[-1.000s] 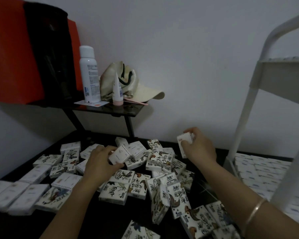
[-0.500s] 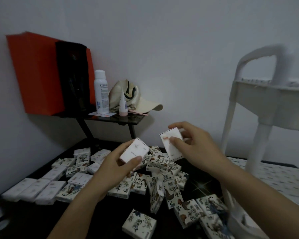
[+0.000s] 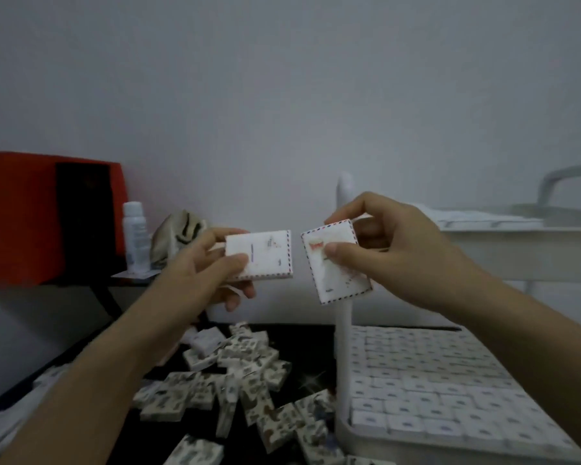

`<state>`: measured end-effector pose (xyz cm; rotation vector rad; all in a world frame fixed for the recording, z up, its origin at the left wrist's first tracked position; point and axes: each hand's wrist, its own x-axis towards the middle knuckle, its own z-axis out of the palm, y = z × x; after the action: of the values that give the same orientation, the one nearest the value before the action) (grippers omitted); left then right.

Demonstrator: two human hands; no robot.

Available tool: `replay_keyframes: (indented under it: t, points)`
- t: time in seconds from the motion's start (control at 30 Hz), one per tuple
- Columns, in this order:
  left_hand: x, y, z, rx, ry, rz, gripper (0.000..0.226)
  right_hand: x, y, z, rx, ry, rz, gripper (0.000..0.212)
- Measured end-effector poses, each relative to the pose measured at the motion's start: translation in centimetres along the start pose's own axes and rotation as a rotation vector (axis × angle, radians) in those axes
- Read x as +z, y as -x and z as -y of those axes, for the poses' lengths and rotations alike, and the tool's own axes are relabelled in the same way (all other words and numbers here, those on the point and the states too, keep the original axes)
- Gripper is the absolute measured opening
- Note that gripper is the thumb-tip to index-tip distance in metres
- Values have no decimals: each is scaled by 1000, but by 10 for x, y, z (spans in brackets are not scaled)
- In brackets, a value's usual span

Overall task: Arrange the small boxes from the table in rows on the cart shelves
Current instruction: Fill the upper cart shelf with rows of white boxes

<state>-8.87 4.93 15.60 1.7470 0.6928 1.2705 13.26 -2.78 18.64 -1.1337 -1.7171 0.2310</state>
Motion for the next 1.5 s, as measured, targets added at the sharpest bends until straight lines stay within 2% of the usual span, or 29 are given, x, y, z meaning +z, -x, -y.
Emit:
replay_keyframes:
  t: [0.13,0.3,0.5,0.6,0.67,0.77,0.87,0.97,1.03,1.13,1.23,1.3,1.5]
  points:
    - [37,-23,-40,117,-17,47,22,-59,4,11,-3,109,-92,21]
    - [86,-59,-73,232,-174,141,17,-125,-8,5,49,124,-228,10]
    - [129,-122,-95,226,-319,206,19,-177,-47,-31,112,-1,-224,23]
    - [143,-156,-98,229,-418,241,21,-191,-67,-58,217,-5,-178,25]
    - [151,-176,-94,208,-473,273,23,-196,-77,-76,316,70,-99,25]
    - [163,-203,-85,156,-579,312,26,-194,-91,-102,374,375,-100,38]
    - [178,-227,-81,125,-691,332,25,-193,-99,-122,330,504,-95,23]
    - [194,-244,-84,118,-795,372,19,-197,-97,-132,340,549,14,57]
    - [205,-253,-85,120,-840,405,20,-202,-94,-135,369,574,18,65]
    - [218,-265,-88,131,-891,435,22,-209,-91,-137,392,550,-61,50]
    - [231,-274,-87,136,-891,447,21,-206,-89,-138,401,498,52,37]
    - [238,-278,-83,135,-885,451,22,-201,-87,-136,401,415,117,35]
    - [248,-278,-66,67,-903,506,30,-197,-84,-135,474,260,130,32]
